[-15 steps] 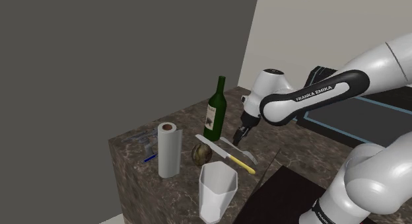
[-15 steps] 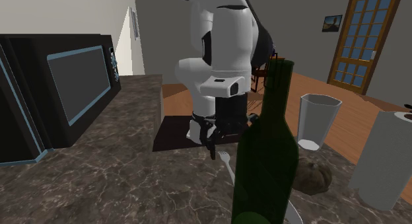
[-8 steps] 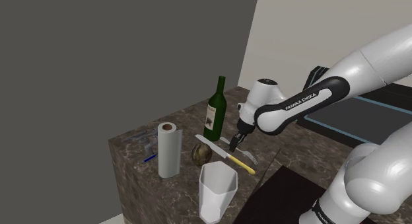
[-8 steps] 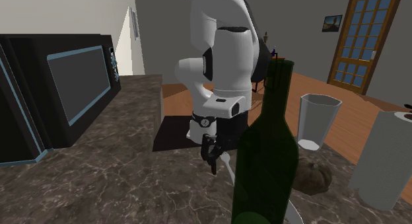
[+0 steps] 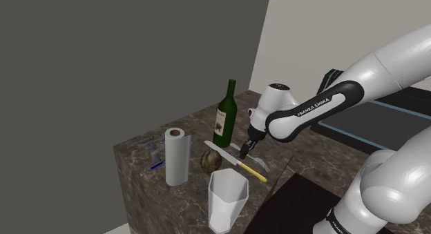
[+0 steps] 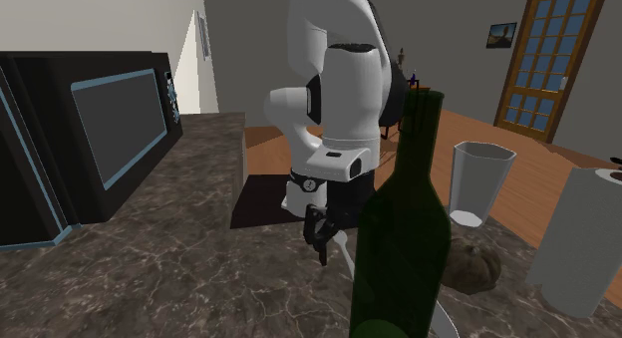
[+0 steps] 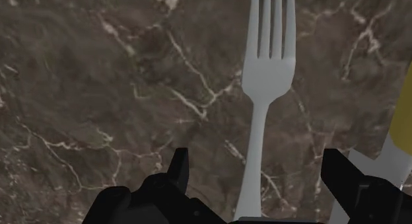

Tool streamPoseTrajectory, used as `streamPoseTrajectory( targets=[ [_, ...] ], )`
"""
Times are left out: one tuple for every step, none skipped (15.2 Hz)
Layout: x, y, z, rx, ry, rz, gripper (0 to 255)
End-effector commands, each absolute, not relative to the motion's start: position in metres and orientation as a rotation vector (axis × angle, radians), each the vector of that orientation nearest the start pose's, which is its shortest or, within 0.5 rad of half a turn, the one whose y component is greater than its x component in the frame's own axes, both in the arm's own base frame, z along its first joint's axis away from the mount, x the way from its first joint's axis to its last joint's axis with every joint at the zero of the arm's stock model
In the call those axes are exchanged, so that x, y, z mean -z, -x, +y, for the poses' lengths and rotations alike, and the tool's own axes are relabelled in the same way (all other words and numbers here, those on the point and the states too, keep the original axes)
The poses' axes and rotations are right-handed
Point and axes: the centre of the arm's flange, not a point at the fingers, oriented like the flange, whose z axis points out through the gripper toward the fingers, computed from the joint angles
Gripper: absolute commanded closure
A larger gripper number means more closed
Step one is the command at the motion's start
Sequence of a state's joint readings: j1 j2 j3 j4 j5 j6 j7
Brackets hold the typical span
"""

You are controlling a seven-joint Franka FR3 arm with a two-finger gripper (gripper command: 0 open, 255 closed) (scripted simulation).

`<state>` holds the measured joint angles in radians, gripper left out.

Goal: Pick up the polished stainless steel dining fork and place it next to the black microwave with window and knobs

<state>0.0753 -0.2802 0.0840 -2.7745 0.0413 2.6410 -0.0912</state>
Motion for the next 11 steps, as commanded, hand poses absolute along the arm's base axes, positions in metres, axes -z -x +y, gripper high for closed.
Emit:
streamPoseTrajectory(
  targets=[
    [-0.3096, -0.3874, 0.0593, 0.229, 3.111, -0.334, 255],
    [-0.3096, -0.3874, 0.0593, 0.229, 3.111, -0.334, 255],
    [-0.3096, -0.3874, 0.0593, 0.229, 3.111, -0.334, 255],
    [-0.3096, -0.3874, 0.0593, 0.229, 3.111, -0.334, 255],
    [-0.3096, -0.3874, 0.0593, 0.229, 3.111, -0.334, 255],
    [-0.3096, -0.3874, 0.0593, 0.229, 3.111, -0.334, 255],
    [-0.3096, -0.3874, 0.0593, 0.229, 3.111, -0.334, 255],
    [-0.3096, -0.3874, 0.0593, 0.229, 3.111, -0.334, 255],
    [-0.3096, -0.3874, 0.0593, 0.229, 3.111, -0.334, 255],
    [-0.3095, -0.3874, 0.0593, 0.229, 3.111, -0.334, 255],
    [-0.3148, -0.3874, 0.0593, 0.229, 3.111, -0.334, 255]
  ],
)
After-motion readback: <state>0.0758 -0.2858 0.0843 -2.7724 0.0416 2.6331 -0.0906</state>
